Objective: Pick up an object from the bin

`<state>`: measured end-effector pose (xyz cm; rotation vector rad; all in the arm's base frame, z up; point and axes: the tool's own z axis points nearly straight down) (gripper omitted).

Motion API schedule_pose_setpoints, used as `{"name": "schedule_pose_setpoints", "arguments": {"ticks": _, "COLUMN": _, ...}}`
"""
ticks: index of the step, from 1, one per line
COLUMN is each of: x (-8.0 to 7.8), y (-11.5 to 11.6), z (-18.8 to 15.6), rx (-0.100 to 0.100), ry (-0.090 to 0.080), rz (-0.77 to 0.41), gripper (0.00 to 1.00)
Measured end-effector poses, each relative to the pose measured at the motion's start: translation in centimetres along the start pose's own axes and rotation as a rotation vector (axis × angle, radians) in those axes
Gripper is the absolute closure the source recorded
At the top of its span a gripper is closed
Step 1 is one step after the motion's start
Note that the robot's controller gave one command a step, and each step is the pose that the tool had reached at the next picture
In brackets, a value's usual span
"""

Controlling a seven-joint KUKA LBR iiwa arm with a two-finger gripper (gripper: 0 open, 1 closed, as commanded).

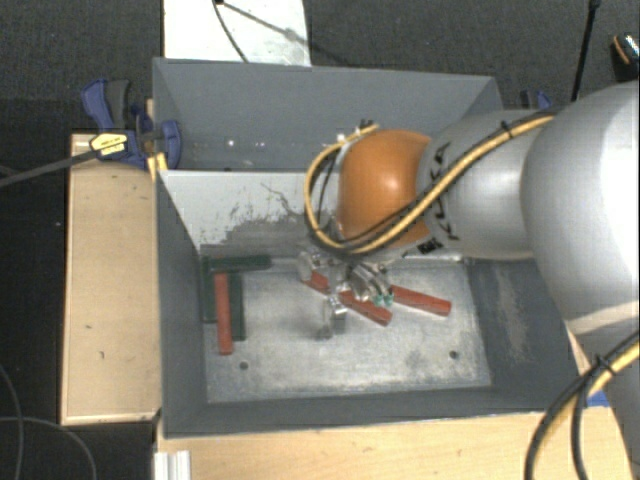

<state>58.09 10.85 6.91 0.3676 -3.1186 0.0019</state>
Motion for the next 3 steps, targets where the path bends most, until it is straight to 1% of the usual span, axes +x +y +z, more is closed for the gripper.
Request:
{"name": "schedule_pose_setpoints", "arguments": {"ticks": 1, "x": 2.6, "y": -6.6, "z": -0.1, "rx": 0.002, "ry": -0.002, "rz": -0.051, "gripper": 0.00}}
{"name": "schedule_pose_setpoints", "arguments": {"ticks": 2, "x": 2.5, "y": -6.1, "z": -0.2, "rx": -0.002, "ry": -0.003, "rz": -0.052, "gripper": 1.00}}
{"name": "schedule_pose_setpoints", "arguments": {"ticks": 3, "x": 3.4, "y": -4.2, "z": -13.1, "rx": 0.000, "ry": -0.011, "rz": -0.039, "gripper": 1.00}}
